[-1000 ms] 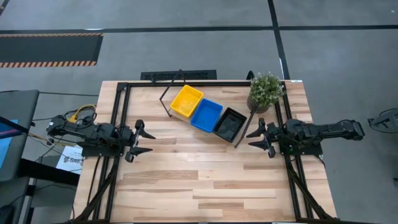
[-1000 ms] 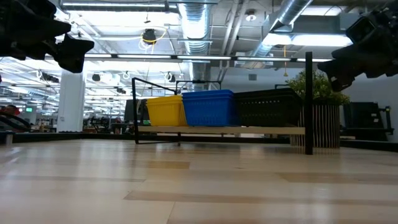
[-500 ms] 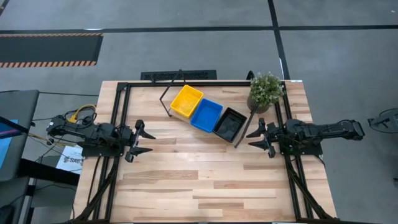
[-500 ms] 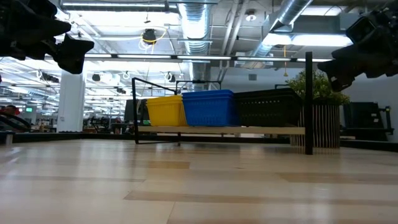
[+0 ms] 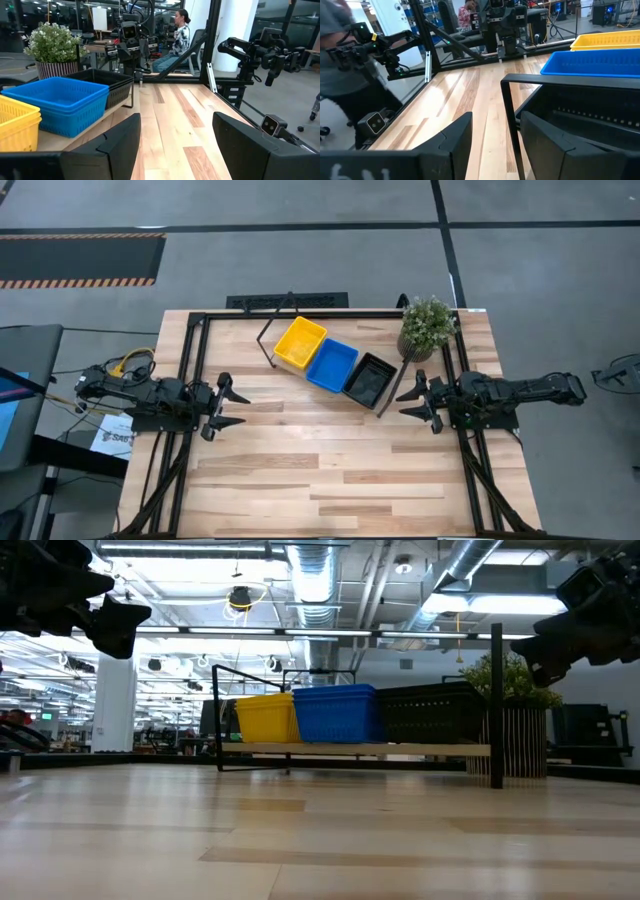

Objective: Stack baskets on shelf by color
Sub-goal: Return to Home Position

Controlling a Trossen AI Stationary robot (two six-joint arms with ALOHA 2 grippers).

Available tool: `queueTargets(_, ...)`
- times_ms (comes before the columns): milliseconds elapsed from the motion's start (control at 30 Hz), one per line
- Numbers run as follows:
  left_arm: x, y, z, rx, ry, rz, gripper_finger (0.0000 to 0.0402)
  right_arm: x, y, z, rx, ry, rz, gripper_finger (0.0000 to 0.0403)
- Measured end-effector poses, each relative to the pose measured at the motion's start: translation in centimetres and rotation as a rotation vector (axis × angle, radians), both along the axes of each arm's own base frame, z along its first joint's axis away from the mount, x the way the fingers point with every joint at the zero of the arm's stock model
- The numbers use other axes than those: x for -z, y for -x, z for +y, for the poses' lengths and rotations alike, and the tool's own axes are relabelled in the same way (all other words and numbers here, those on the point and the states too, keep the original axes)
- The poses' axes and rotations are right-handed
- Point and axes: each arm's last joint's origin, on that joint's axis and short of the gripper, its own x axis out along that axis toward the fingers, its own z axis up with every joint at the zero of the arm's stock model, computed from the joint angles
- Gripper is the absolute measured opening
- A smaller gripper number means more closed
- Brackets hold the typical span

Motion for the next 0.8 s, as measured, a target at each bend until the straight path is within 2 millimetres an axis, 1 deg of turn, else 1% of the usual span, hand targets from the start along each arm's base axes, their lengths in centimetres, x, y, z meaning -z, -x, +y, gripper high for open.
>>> queueTargets(800, 0.01, 0.0, 0.0, 0.0, 0.0, 0.0, 0.0238, 0.0, 0.0, 0.0, -0.001, -0.001, 0.0, 0.0185)
